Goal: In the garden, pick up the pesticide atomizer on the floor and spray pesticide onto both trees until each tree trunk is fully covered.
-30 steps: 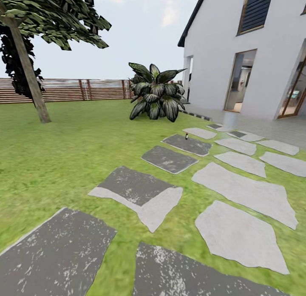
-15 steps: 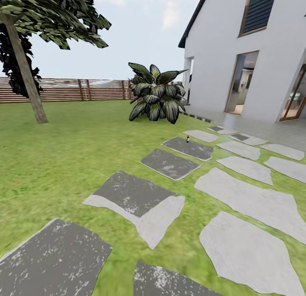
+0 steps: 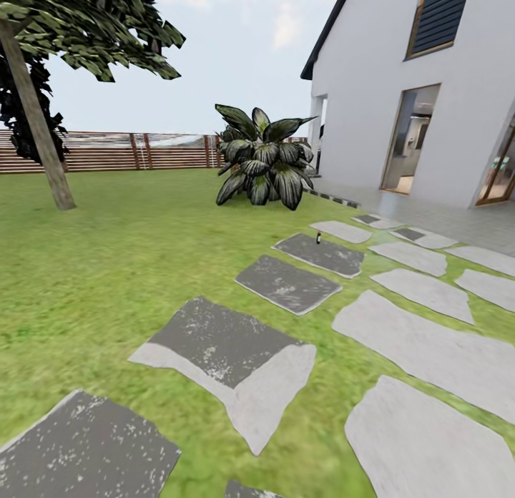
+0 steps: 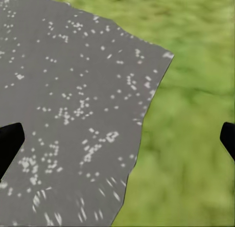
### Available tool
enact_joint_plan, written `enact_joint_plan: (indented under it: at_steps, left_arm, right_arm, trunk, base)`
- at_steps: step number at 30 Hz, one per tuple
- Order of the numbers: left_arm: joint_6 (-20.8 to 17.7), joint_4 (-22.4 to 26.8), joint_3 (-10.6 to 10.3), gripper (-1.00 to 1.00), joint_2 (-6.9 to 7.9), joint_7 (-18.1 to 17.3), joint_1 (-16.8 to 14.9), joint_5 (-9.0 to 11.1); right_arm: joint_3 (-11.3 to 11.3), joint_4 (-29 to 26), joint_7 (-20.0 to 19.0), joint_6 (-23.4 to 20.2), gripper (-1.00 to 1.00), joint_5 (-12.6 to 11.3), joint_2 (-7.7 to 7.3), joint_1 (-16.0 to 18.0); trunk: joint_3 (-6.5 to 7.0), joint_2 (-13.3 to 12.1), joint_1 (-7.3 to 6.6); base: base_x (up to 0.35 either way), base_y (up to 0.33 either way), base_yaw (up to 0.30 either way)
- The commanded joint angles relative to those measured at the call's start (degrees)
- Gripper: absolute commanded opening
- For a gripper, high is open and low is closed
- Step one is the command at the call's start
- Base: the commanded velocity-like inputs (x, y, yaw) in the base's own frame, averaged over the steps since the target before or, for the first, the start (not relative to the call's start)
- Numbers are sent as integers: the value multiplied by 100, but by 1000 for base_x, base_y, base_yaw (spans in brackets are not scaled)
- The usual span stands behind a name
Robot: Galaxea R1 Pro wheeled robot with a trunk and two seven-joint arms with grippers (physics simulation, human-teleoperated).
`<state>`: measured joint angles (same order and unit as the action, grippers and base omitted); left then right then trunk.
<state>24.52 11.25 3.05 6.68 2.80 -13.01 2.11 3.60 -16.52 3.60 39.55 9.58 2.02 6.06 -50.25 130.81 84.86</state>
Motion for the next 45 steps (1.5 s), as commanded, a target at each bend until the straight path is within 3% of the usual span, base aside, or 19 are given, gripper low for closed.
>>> enact_joint_plan:
  at_steps: [1,36,45]
  left_arm:
    - [0,0,1,100,0,0,0,0]
    - [9,0,-6,100,0,0,0,0]
    - [3,0,2,100,0,0,0,0]
  right_arm:
    - [0,0,0,0,100,0,0,0]
    - [0,0,0,0,100,0,0,0]
    - [0,0,0,0,100,0,0,0]
  trunk:
    - [0,0,0]
    - [0,0,0]
    - [0,0,0]
  base:
    - [339,0,0]
    - [339,0,-1]
    - [339,0,-242]
